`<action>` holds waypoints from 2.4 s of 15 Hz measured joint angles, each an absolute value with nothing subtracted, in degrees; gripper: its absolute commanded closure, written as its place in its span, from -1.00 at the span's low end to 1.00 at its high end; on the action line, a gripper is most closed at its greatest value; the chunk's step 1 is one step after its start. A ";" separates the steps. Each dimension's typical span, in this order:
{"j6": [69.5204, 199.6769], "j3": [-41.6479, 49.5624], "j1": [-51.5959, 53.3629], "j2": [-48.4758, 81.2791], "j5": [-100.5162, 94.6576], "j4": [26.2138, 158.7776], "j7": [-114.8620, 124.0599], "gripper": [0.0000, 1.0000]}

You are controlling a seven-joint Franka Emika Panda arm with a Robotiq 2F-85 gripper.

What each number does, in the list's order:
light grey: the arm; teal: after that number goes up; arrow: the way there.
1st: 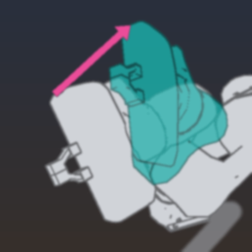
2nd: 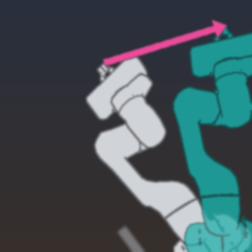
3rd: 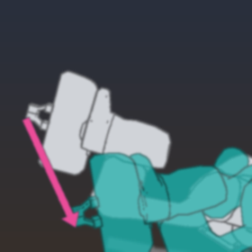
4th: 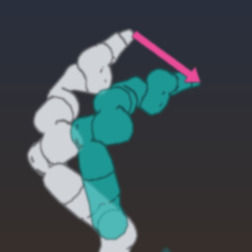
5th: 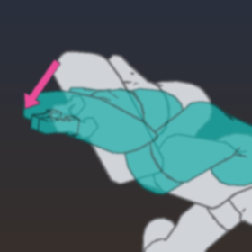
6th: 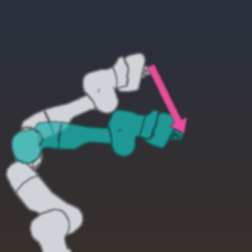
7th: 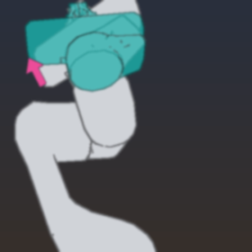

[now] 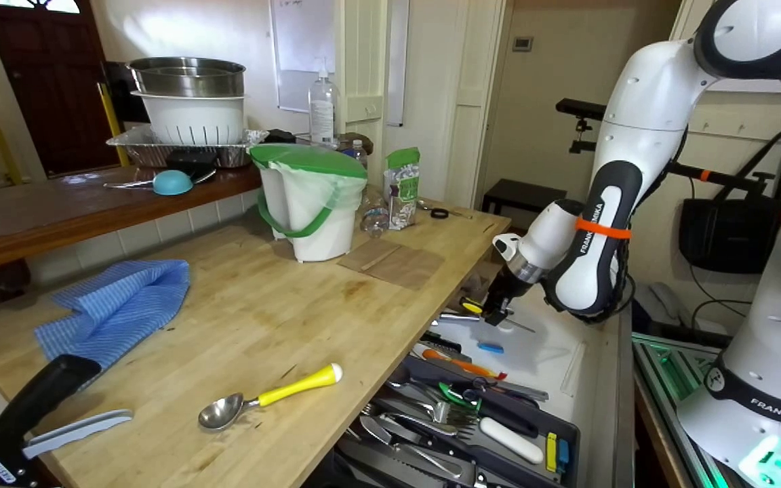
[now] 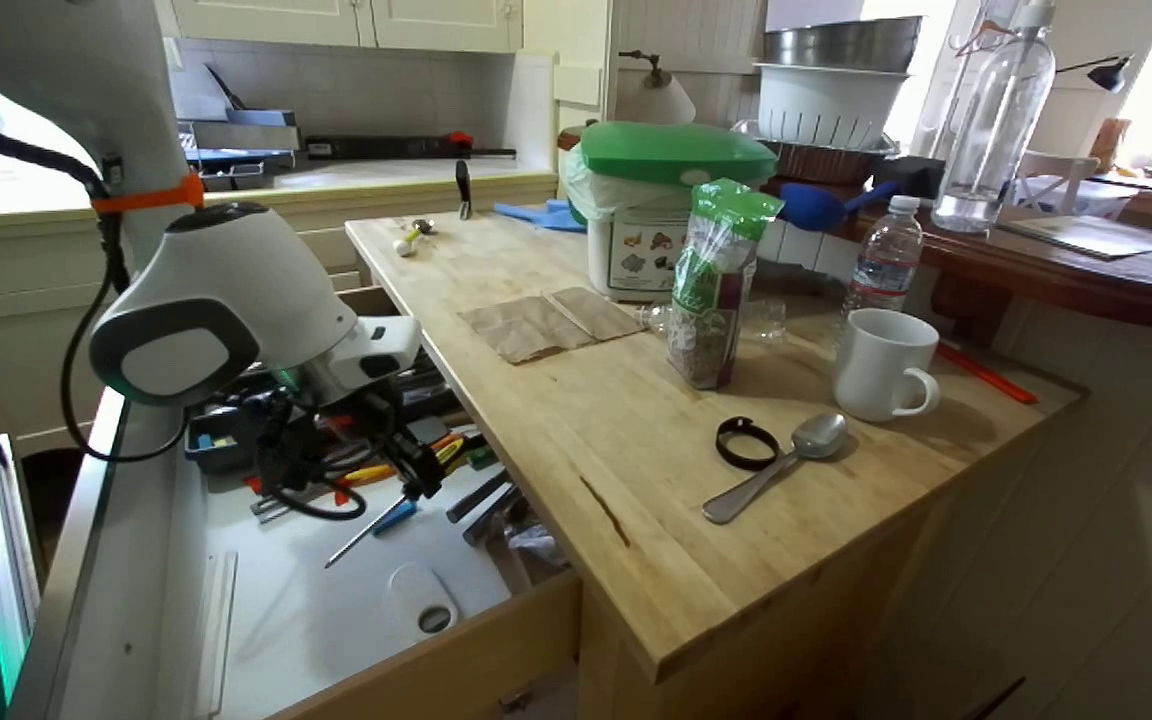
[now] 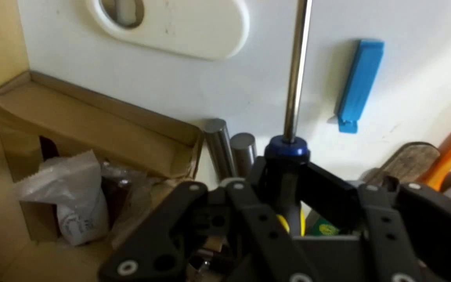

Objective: Move the yellow screwdriver closer to the bin

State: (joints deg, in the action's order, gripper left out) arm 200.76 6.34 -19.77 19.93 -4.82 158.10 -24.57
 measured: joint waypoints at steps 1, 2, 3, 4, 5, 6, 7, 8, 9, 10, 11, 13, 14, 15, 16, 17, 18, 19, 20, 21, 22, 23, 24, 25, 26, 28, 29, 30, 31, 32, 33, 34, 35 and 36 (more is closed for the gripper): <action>198.31 6.43 -19.94 18.55 -7.72 157.60 -24.00 0.87; 195.48 6.24 -20.23 17.02 -10.55 157.19 -23.54 0.87; 192.28 5.12 -21.16 15.26 -12.99 156.91 -23.40 0.87; 188.85 2.79 -23.00 13.29 -15.31 156.93 -23.36 0.87; 185.52 -0.71 -25.64 11.28 -17.33 157.26 -23.34 0.87; 182.41 -5.11 -28.79 9.72 -18.69 157.44 -23.34 0.87; 179.89 -9.76 -31.85 8.69 -18.87 157.43 -23.76 0.87; 178.16 -13.85 -34.37 8.03 -18.40 157.36 -24.57 0.87; 177.18 -17.19 -36.49 7.50 -17.44 157.24 -25.86 0.87; 176.75 -20.35 -38.65 6.92 -15.66 157.17 -27.64 0.87; 176.61 -23.41 -40.89 6.27 -12.98 157.12 -29.92 0.87; 176.53 -28.87 -44.95 5.18 -6.43 157.05 -35.14 0.87; 176.51 -31.63 -46.87 4.67 -2.32 157.11 -38.06 0.87; 176.05 -34.37 -48.58 4.24 2.01 157.11 -41.11 0.87; 174.54 -36.65 -49.84 3.66 5.67 156.99 -43.99 0.87; 172.05 -38.16 -50.51 2.63 8.55 156.87 -46.32 0.50; 169.05 -38.87 -50.71 1.21 10.89 156.81 -48.11 0.50; 166.67 -39.12 -50.72 -0.39 12.40 156.80 -49.27 0.50; 165.41 -39.22 -50.72 -1.68 13.01 156.83 -49.71 0.50; 164.74 -39.29 -50.72 -2.54 13.14 156.88 -49.74 0.87; 164.54 -39.33 -50.72 -3.01 13.20 156.97 -49.74 0.87; 164.54 -39.31 -50.70 -3.06 13.19 156.99 -49.74 0.87; 164.54 -39.29 -50.67 -3.06 12.65 157.08 -50.18 0.87; 164.54 -39.30 -50.60 -3.06 11.89 157.19 -51.70 0.87; 164.50 -39.30 -50.47 -3.06 11.26 157.21 -53.75 0.87; 164.48 -39.30 -50.02 -3.13 11.14 157.18 -59.39 0.87; 164.48 -39.23 -49.84 -3.34 11.35 157.09 -62.67 0.87; 164.48 -39.06 -49.63 -3.73 12.03 157.00 -65.97 0.87; 164.50 -38.77 -49.20 -4.33 13.70 157.02 -69.59 0.87; 164.50 -38.35 -48.55 -5.10 16.13 157.07 -73.44 0.87; 164.50 -37.86 -47.82 -6.03 18.87 157.05 -77.02 0.87; 164.50 -37.13 -46.78 -7.18 22.33 157.04 -80.67 0.87; 164.50 -36.14 -45.50 -8.55 26.20 157.04 -84.37 0.87; 164.47 -35.01 -44.10 -10.10 29.97 157.04 -87.75 0.87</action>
